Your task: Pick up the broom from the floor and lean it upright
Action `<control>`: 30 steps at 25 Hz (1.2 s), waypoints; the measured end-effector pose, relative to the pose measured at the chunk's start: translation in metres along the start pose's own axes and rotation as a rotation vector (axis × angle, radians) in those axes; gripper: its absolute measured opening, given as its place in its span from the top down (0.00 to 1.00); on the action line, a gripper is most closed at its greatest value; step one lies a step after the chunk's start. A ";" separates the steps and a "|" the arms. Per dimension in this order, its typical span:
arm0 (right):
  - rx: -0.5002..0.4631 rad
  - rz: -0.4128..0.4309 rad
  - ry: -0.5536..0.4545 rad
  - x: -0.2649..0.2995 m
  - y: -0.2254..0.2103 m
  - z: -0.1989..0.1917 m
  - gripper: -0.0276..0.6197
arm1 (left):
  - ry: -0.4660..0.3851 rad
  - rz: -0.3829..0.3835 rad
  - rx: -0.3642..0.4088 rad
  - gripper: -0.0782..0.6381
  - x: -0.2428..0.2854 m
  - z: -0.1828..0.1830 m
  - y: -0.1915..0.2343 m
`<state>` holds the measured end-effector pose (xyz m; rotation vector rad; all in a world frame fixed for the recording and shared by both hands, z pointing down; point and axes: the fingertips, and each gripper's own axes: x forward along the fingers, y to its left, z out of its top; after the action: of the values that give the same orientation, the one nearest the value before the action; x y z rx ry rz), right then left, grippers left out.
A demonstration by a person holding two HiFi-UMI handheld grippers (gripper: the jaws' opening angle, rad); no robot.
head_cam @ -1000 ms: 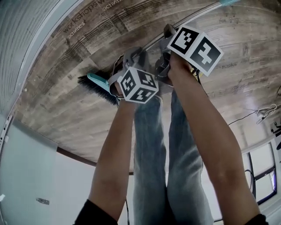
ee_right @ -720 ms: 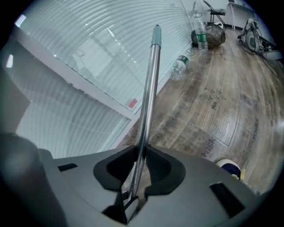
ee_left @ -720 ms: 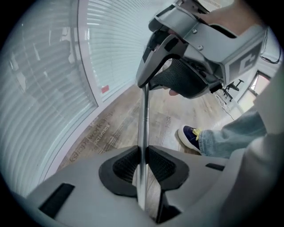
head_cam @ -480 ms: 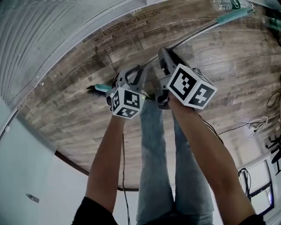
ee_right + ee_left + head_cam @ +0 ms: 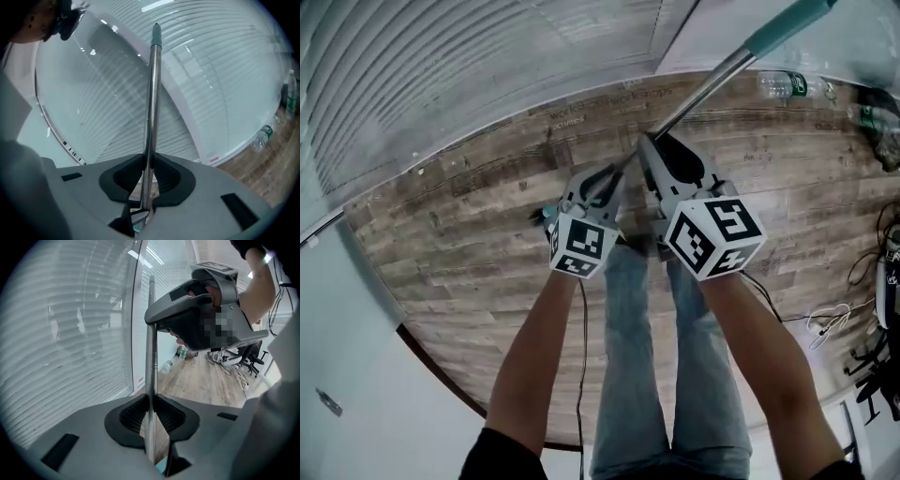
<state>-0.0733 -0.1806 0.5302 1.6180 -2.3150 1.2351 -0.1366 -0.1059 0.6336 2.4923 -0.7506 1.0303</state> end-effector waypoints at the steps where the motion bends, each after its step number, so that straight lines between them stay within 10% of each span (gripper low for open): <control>1: -0.052 0.025 -0.003 -0.001 0.013 0.005 0.83 | -0.014 0.006 -0.009 0.77 -0.005 0.004 0.003; 10: -0.385 0.197 0.030 -0.013 0.086 0.034 0.83 | -0.173 0.036 -0.147 0.77 -0.039 0.044 0.002; 30: -0.396 0.148 0.037 -0.004 0.014 0.044 0.83 | -0.135 -0.014 -0.197 0.77 0.036 0.060 -0.008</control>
<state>-0.0662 -0.2036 0.4904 1.3016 -2.4909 0.7493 -0.0774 -0.1414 0.6180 2.4099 -0.8301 0.7496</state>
